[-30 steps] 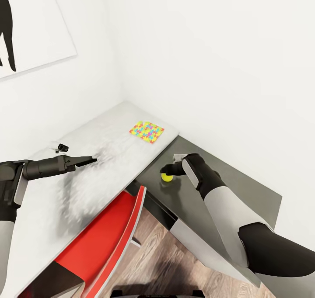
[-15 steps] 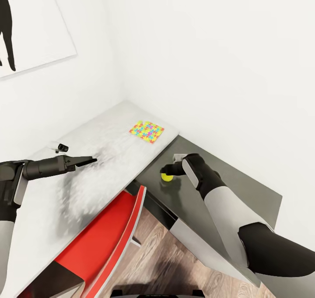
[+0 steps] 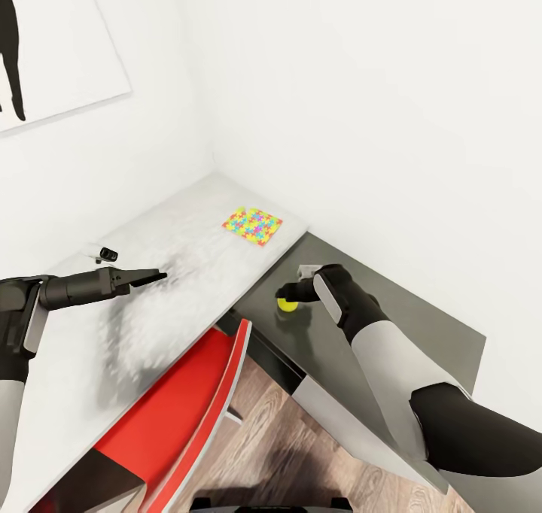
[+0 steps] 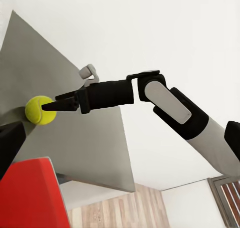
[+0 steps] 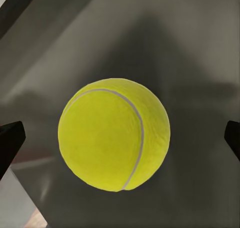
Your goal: Put all the toys in the child's room - the three board games (two on the bed and one on the table), the two jigsaw puzzles on the table, and the tennis ball on the table - inside the toy box on the table in the child's room.
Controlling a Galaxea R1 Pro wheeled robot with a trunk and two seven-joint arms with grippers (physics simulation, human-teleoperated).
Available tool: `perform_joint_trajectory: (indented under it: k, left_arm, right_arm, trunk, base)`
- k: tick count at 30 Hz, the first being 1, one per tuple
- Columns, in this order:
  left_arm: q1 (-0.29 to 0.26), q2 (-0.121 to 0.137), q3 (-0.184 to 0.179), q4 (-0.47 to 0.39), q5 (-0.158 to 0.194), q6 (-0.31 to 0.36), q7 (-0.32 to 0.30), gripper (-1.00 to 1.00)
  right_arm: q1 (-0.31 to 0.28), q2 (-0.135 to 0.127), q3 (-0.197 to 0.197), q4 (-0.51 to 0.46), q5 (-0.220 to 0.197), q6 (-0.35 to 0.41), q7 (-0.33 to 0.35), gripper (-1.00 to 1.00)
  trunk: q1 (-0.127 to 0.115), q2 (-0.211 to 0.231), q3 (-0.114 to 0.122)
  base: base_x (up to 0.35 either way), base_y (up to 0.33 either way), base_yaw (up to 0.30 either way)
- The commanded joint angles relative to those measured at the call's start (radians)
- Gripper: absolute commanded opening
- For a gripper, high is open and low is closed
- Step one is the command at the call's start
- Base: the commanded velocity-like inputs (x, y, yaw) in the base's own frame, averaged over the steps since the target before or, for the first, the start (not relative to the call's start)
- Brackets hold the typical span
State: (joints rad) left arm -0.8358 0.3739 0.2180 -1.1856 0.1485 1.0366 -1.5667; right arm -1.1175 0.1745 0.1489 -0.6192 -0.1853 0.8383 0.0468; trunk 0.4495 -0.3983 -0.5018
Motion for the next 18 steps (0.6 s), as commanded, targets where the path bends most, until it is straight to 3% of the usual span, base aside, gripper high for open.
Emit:
perform_joint_trajectory:
  k: [1,18]
  left_arm:
    - [0.000,0.000,0.000,0.000,0.000,0.011,-0.004,1.00]
    - [-0.001,0.000,0.000,0.000,0.000,0.011,-0.004,1.00]
  right_arm:
    - [-0.001,0.000,0.001,-0.001,-0.002,0.004,0.000,1.00]
    - [-0.001,0.000,0.000,-0.001,-0.002,0.004,0.009,1.00]
  trunk:
    - [0.000,-0.002,-0.003]
    - [0.000,-0.002,-0.019]
  base:
    - [0.000,0.000,0.000]
    - [0.000,0.000,0.000]
